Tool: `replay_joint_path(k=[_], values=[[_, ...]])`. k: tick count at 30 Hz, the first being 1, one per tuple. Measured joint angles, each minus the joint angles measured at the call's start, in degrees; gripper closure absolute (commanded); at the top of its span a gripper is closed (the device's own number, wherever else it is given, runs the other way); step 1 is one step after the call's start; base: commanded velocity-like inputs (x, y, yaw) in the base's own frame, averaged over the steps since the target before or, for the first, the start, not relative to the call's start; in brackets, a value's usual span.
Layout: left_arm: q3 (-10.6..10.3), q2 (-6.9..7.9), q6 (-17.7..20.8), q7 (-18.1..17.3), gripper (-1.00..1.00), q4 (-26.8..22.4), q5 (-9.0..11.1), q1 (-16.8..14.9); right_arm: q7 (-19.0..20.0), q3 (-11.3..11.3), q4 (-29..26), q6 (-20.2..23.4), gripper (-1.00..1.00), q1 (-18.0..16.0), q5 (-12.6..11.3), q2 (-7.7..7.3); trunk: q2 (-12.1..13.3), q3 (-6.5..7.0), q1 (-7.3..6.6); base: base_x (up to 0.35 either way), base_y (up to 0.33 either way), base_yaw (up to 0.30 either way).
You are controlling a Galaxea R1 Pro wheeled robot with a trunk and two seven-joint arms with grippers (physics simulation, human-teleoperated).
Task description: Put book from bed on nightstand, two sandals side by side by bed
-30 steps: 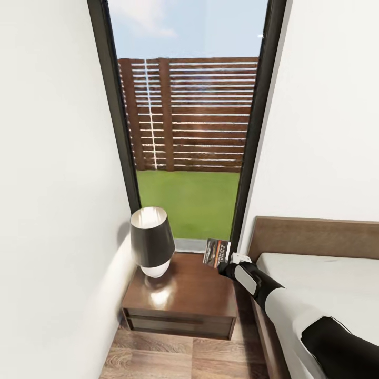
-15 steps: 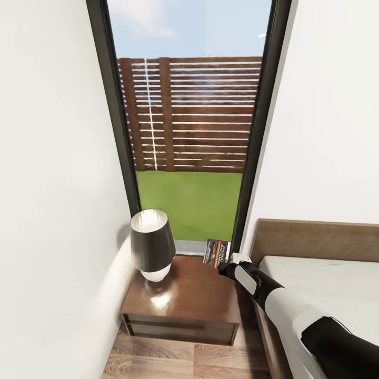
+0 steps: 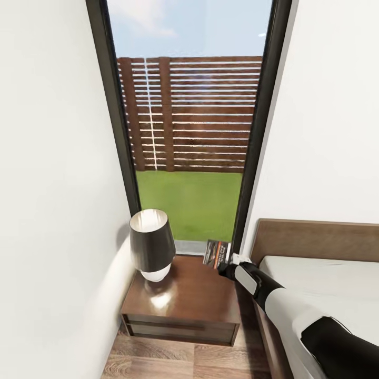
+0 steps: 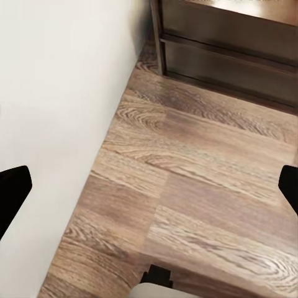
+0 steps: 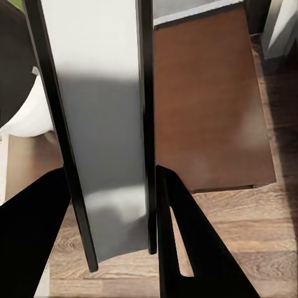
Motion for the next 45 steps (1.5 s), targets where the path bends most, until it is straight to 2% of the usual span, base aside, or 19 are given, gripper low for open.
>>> replay_joint_path(k=[2,3,4,5,7,8,14,18,26,40,45], values=[[-0.10,-0.01,0.00,0.11,-1.00,0.01,-0.06,0.00,-0.04,-0.01,0.18,0.57,1.00,0.00,-1.62,0.01,-0.81,-0.36,0.44,0.000,0.000,0.000],[-0.24,-0.06,0.00,0.20,-1.00,0.02,-0.10,0.00,-0.09,0.05,0.30,1.53,1.00,0.01,-4.03,0.06,-1.21,-0.54,0.66,0.000,0.000,0.000],[-0.31,-0.12,0.00,0.25,-1.00,0.01,-0.12,0.00,-0.13,0.04,0.33,2.18,1.00,0.00,-5.35,0.07,-1.61,-0.72,0.88,0.000,0.000,0.000],[-0.50,-0.38,0.00,0.36,-1.00,0.00,-0.17,0.00,-0.16,0.19,0.41,4.27,1.00,0.02,-10.17,0.07,-2.01,-0.91,1.10,0.000,0.000,0.000],[-0.57,-0.61,-0.02,0.42,-1.00,-0.01,-0.21,0.00,-0.16,0.15,0.40,5.85,1.00,0.00,-12.96,0.02,-2.82,-1.26,1.54,0.000,0.000,0.000],[-0.62,-0.83,-0.04,0.46,-1.00,-0.01,-0.24,0.00,-0.09,0.21,0.39,7.18,1.00,0.00,-15.81,-0.02,-3.22,-1.45,1.76,0.000,0.000,0.000],[-0.69,-1.18,-0.07,0.56,-1.00,0.02,-0.33,0.00,0.43,0.22,-0.17,10.53,1.00,-0.01,-21.85,-0.21,-5.64,-2.53,3.08,0.000,0.000,0.000],[-0.70,-1.24,-0.09,0.60,-1.00,0.00,-0.34,0.00,2.58,0.28,-0.32,11.37,1.00,-0.01,-23.53,-0.30,-7.25,-3.25,3.96,0.000,0.000,0.000],[-0.70,-1.26,-0.09,0.60,-1.00,-0.02,-0.35,0.00,6.03,0.38,-0.21,11.83,1.00,-0.01,-23.97,-0.84,-10.46,-4.69,5.72,0.000,0.000,0.000],[-0.70,-1.27,-0.09,0.62,-1.00,-0.02,-0.37,0.00,6.54,0.26,0.42,12.20,1.00,-0.02,-24.81,-2.66,-16.09,-7.21,8.80,0.000,0.000,0.000],[-0.70,-1.27,-0.09,0.62,-1.00,-0.02,-0.35,0.00,6.00,0.32,0.67,13.55,1.00,-0.02,-28.18,-4.15,-18.10,-8.11,9.90,0.000,0.000,0.000]])
